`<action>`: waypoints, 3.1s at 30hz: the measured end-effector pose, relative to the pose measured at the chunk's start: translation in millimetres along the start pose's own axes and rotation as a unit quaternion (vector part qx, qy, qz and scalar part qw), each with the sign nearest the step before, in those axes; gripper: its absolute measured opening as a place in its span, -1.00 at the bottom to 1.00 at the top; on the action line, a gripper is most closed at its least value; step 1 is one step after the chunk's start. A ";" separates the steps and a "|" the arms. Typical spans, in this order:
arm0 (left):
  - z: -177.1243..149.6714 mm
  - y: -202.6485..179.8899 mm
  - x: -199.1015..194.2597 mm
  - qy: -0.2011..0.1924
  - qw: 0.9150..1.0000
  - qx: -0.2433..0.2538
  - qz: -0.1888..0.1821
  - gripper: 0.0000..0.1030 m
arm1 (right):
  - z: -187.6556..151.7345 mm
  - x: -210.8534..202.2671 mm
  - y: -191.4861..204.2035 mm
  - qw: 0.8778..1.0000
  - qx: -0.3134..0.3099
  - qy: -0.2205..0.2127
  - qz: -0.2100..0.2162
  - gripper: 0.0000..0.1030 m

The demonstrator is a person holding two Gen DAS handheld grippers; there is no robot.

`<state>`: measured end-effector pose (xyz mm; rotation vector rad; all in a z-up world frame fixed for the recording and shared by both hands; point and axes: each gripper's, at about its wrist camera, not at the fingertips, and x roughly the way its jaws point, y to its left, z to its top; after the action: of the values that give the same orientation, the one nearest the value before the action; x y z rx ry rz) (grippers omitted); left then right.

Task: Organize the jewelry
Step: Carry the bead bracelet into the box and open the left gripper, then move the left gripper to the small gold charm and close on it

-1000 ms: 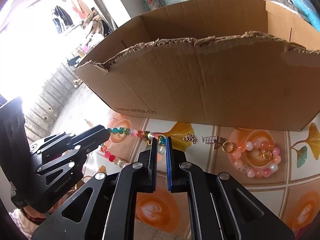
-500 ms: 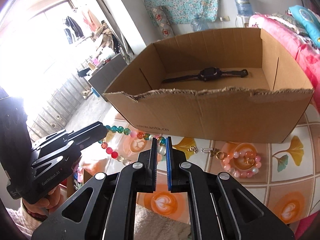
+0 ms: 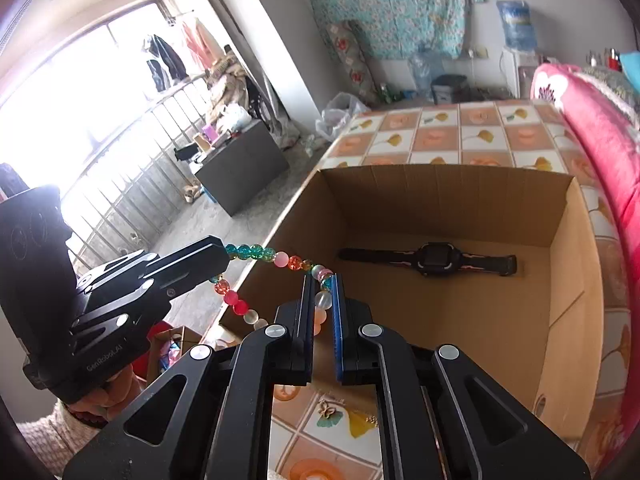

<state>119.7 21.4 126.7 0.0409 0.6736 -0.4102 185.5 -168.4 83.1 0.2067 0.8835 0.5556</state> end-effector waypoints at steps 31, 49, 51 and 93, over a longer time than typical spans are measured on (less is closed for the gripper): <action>-12.0 25.5 15.8 0.023 0.999 -0.030 0.025 -0.32 | -1.6 -30.8 -12.4 0.999 0.001 0.009 0.045 -0.74; -139.4 -14.8 -2.2 0.038 0.998 -0.050 -0.019 0.02 | -143.4 -79.7 -81.1 0.994 0.106 -0.011 0.008 -0.61; -148.7 -17.1 5.7 0.049 0.997 -0.055 -0.024 0.02 | -159.0 -74.0 -82.7 0.993 0.120 0.001 0.003 -0.61; -151.3 -44.7 78.6 0.116 0.988 0.101 -0.014 -0.50 | -177.5 -3.6 -26.1 0.997 -0.026 0.021 -0.063 -0.59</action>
<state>67.5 -22.3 -35.9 0.2756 0.8595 -0.5043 55.2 -201.7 -35.8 0.0915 0.9160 0.4656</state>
